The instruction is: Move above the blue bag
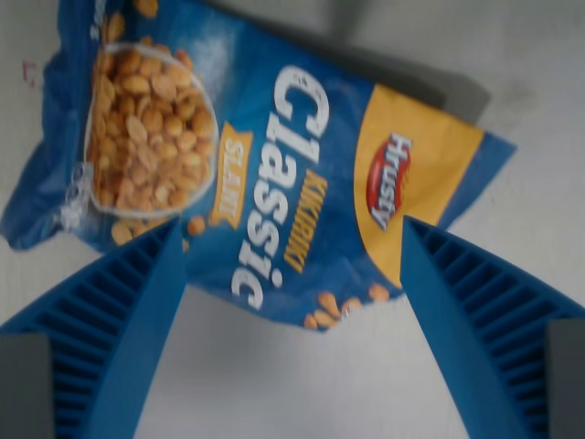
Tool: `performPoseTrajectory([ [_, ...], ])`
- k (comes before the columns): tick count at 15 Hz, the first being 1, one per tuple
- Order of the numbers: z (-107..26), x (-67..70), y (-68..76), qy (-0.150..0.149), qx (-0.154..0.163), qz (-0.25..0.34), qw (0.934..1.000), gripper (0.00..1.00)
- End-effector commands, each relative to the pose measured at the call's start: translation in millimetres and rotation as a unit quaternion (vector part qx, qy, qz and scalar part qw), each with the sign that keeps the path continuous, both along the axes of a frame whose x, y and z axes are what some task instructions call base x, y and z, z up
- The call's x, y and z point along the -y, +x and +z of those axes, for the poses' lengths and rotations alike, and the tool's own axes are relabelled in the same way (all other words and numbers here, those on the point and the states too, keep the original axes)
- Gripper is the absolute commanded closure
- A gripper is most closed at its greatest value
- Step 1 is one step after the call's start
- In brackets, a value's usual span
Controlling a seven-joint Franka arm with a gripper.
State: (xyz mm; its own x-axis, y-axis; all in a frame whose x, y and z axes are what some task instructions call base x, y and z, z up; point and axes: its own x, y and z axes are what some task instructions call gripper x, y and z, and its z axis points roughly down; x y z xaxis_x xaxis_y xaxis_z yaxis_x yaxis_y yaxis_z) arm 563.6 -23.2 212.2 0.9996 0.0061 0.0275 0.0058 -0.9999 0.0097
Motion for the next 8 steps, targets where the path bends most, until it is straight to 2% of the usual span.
performPoseTrajectory([
  [1, -3.6, -3.4, 12.0, 0.006, 0.0, 0.001, 1.0, 0.0],
  [8, -10.6, -5.3, 24.0, 0.005, -0.001, 0.003, 1.0, 0.0],
])
